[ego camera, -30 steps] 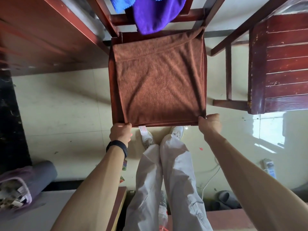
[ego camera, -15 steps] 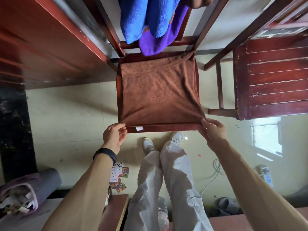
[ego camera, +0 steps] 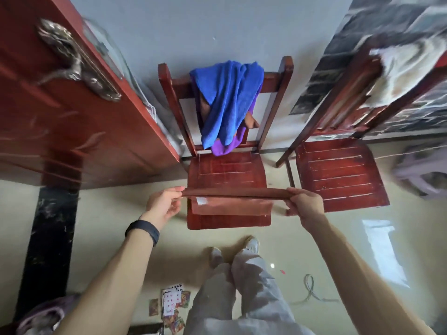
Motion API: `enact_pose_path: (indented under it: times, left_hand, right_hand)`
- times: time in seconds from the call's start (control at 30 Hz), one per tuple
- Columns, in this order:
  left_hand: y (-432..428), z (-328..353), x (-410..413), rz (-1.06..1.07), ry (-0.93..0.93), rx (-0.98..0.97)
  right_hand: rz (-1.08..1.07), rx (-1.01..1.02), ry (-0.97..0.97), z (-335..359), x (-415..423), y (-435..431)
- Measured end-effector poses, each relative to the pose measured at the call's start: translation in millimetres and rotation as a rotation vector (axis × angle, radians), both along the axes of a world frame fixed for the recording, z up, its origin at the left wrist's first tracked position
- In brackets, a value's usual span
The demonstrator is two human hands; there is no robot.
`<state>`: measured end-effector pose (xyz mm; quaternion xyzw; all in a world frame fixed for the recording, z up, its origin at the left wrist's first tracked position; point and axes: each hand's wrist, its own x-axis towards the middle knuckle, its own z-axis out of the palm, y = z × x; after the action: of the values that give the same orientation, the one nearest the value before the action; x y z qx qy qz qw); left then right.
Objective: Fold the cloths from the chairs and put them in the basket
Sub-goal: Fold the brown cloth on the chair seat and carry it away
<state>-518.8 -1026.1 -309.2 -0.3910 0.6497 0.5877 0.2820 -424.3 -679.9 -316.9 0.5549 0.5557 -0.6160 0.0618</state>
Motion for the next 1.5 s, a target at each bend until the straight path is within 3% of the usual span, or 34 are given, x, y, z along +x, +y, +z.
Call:
enact_pose_path:
  times: [0.2, 0.3, 0.37, 0.47, 0.53, 0.63, 0.8, 0.87, 1.0, 1.1, 1.2, 1.37, 1.5]
  left_hand:
    - [-10, 21, 6, -0.097, 0.023, -0.121]
    - [-14, 28, 13, -0.238, 0.151, -0.235]
    - [-18, 36, 13, -0.402, 0.292, -0.345]
    - [-22, 48, 10, -0.671, 0.404, -0.444]
    - [-24, 56, 8, -0.805, 0.504, -0.612]
    - [-25, 71, 5, -0.88, 0.679, -0.808]
    - [-36, 88, -8, -1.03, 0.962, -1.02]
    - [-44, 94, -14, -1.087, 1.109, -1.107]
    - [-46, 90, -18, -1.302, 1.302, -1.296]
    - [-47, 77, -16, -1.405, 1.399, -1.366]
    - [-49, 67, -16, -1.442, 1.345, -1.35]
    - [-31, 55, -52, -1.37, 1.154, -1.308]
    - [-17, 40, -82, -1.321, 1.135, -1.317]
  right_hand:
    - [0.026, -0.01, 0.023, 26, 15, -9]
    - [0.073, 0.027, 0.036, 36, 20, -12]
    - [0.252, 0.169, 0.039, 45, 23, -10]
    - [0.689, 0.472, 0.029, 62, 27, -6]
    - [0.889, 0.758, 0.077, 68, 27, -6]
    - [1.028, 1.104, 0.2, 73, 26, -1]
    - [1.112, 1.302, 0.426, 84, 15, 10]
    - [1.133, 1.328, 0.441, 90, 10, 12]
    - [1.3, 1.255, 0.242, 94, 7, 8]
    - [1.382, 1.248, 0.205, 87, 9, 7]
    - [1.419, 1.252, 0.175, 85, 4, 13]
    - [1.297, 1.223, 0.204, 75, -39, 18]
    - [1.24, 1.236, 0.166, 55, -71, 25]
